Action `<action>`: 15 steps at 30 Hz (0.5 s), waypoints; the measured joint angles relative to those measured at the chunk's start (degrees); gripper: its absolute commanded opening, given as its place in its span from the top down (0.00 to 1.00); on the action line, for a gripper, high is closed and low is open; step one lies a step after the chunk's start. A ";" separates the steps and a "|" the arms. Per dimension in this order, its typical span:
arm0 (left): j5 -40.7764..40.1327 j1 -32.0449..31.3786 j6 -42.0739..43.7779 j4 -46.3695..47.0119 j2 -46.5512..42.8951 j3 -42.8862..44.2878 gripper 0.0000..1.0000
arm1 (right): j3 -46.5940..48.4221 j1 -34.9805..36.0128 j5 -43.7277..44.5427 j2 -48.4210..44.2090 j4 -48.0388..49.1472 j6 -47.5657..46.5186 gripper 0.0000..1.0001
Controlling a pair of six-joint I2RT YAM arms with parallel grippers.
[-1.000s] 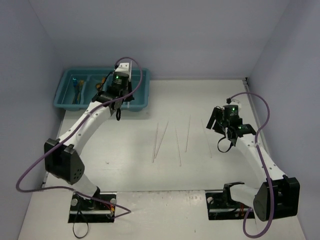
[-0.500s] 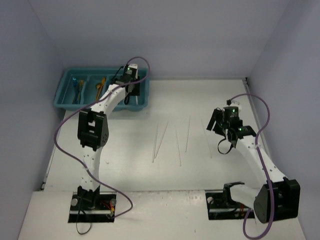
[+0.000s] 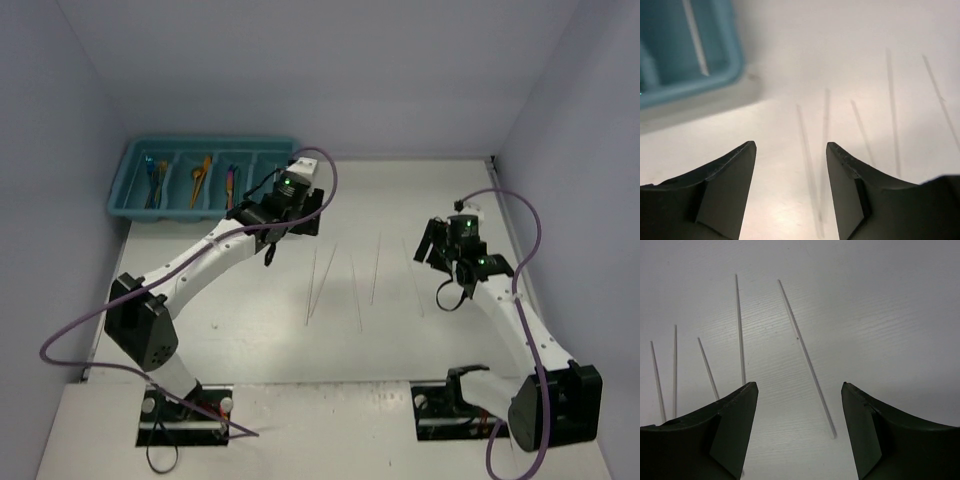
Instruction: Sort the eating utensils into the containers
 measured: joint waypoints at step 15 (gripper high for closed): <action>-0.71 -7.23 -10.54 2.01 8.30 -15.20 0.46 | -1.20 0.00 0.02 -1.92 -0.02 -0.16 0.35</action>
